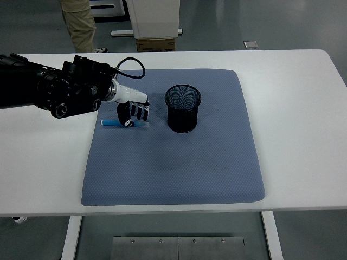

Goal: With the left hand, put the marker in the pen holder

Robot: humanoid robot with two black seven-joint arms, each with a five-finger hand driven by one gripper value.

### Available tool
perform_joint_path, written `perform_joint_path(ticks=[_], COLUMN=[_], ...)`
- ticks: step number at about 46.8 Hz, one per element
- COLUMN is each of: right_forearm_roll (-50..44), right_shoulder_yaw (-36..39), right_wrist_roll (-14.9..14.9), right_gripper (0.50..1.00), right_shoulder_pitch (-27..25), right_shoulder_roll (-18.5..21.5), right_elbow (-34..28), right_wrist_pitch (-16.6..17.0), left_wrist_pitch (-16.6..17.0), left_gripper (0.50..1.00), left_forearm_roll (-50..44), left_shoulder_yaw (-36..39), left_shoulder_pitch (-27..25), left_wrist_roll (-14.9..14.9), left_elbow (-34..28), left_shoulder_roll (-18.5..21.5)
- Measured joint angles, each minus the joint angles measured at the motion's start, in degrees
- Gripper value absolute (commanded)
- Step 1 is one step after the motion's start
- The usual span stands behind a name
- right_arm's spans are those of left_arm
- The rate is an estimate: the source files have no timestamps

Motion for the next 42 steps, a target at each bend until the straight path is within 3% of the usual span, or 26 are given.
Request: perform_joint_path(ticks=[19, 35, 42], right_forearm_roll=[-0.01, -0.01, 0.00], right_shoulder_yaw=[0.00, 0.00, 0.00], right_wrist_roll=[0.00, -0.01, -0.04], right_gripper=[1.000, 1.000, 1.000], right_shoulder_pitch=[0.00, 0.00, 0.00], right_shoulder_roll=[0.00, 0.00, 0.00], right_elbow=[-0.03, 0.00, -0.01], right_wrist_pitch=[0.00, 0.00, 0.00], left_wrist_pitch=[-0.26, -0.27, -0.34], left_gripper=[0.669, 0.604, 0.543], left_forearm_roll=[0.12, 0.13, 0.13], left_shoulder_yaw=[-0.50, -0.52, -0.50], left_shoulder_pitch=[0.39, 0.33, 0.32], left_wrist_roll=[0.05, 0.01, 0.06], left_elbow=[-0.78, -0.83, -0.86], left_shoulder_roll=[0.08, 0.09, 0.07])
